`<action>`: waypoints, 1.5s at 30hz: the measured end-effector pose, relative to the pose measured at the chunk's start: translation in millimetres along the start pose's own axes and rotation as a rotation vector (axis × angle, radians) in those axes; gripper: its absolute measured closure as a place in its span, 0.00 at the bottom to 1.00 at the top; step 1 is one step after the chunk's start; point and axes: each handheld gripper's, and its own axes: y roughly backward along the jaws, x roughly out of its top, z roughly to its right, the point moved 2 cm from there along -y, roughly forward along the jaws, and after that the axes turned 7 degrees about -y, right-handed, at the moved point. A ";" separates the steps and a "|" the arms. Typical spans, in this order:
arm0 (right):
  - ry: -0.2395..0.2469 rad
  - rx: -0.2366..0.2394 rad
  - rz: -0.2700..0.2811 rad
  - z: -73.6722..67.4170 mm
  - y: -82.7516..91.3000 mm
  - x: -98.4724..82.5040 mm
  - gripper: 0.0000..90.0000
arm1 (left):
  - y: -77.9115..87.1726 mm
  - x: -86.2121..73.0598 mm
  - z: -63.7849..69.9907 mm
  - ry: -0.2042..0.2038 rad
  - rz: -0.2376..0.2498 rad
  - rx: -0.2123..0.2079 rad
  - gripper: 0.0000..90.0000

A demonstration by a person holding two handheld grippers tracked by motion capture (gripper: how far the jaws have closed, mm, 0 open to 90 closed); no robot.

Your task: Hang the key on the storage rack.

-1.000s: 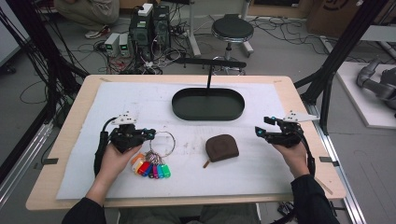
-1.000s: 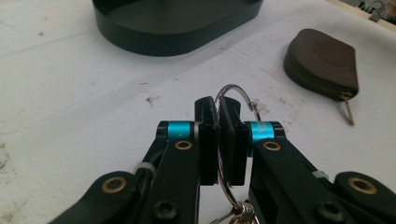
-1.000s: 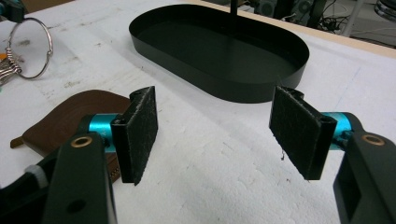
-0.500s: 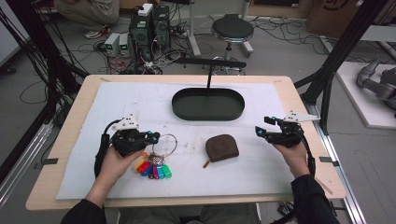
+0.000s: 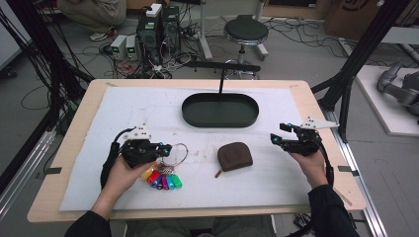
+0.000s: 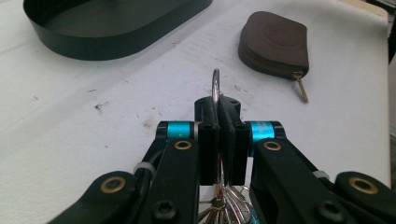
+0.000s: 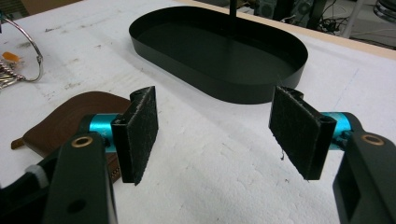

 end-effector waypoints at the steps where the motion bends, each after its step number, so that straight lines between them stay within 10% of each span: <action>1: -0.002 0.000 -0.001 -0.1 -0.1 -0.1 0.37 | 0.5 -0.5 -0.7 -0.002 -0.001 -0.004 0.95; 23: -0.004 -0.001 -0.001 0.2 -0.7 0.0 0.38 | 5.9 6.7 -1.2 -0.004 0.031 -0.037 0.96; 45: -0.008 -0.006 0.002 1.1 -1.9 0.1 0.38 | 21.7 54.0 5.7 -0.067 0.138 -0.018 0.96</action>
